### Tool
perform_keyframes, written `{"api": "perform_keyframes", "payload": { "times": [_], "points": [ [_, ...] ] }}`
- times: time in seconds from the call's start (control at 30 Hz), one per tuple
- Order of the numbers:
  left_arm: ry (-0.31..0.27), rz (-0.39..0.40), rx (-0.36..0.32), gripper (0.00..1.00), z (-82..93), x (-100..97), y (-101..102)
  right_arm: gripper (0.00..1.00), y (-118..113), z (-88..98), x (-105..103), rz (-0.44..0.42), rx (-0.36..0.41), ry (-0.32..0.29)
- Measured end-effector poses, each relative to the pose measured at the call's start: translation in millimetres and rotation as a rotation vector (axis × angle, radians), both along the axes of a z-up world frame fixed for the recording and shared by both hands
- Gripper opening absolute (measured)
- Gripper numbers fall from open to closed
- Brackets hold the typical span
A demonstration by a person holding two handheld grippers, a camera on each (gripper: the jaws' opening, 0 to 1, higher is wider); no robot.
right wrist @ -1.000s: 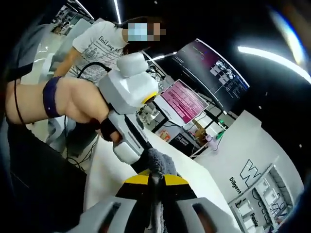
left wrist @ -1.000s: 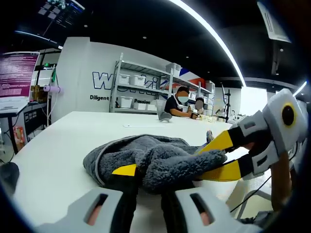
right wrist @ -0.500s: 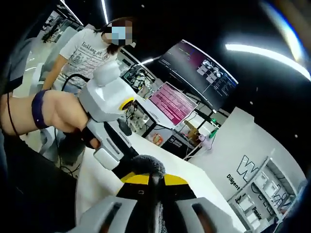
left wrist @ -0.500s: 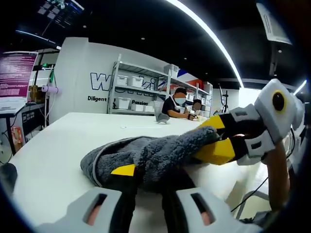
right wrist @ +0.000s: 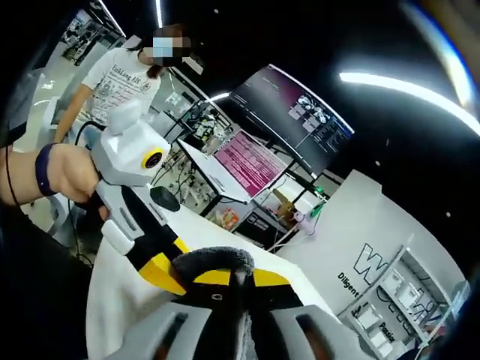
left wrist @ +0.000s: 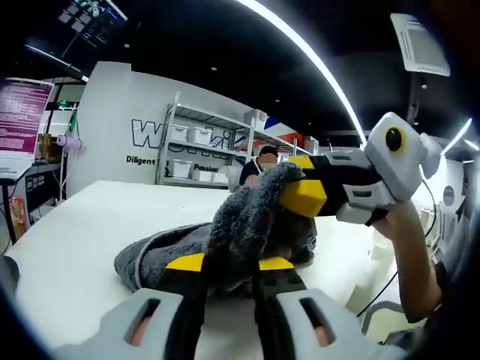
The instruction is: Fold the towel on the table until its edges align and the towel forms a compact rectangular stack.
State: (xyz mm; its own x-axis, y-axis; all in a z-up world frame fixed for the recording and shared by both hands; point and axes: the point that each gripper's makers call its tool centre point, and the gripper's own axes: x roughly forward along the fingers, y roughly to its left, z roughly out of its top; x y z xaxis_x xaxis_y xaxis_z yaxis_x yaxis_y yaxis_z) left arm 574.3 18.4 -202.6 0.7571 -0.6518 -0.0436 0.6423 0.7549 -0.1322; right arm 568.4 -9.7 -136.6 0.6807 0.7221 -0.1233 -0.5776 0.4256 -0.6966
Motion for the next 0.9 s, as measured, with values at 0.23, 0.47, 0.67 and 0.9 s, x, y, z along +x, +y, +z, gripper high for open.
{"api": "perform_keyframes", "payload": {
  "times": [0.23, 0.47, 0.67, 0.9],
  "points": [
    [-0.017, -0.002, -0.015, 0.25, 4.6, -1.0, 1.5, 0.07, -7.1, 10.1, 9.2, -0.019, -0.006, -0.019],
    [-0.036, -0.007, -0.027, 0.25, 12.4, -7.5, 2.3, 0.07, -12.3, 22.1, 20.3, -0.047, -0.027, -0.043],
    [-0.055, -0.014, -0.028, 0.25, 20.0, -12.9, 2.8, 0.07, -19.6, 35.2, 31.2, -0.072, -0.026, -0.059],
    [-0.049, -0.026, -0.006, 0.24, 16.3, -13.2, -2.7, 0.07, -26.9, 53.1, 44.5, -0.1, -0.032, -0.085]
  ]
}}
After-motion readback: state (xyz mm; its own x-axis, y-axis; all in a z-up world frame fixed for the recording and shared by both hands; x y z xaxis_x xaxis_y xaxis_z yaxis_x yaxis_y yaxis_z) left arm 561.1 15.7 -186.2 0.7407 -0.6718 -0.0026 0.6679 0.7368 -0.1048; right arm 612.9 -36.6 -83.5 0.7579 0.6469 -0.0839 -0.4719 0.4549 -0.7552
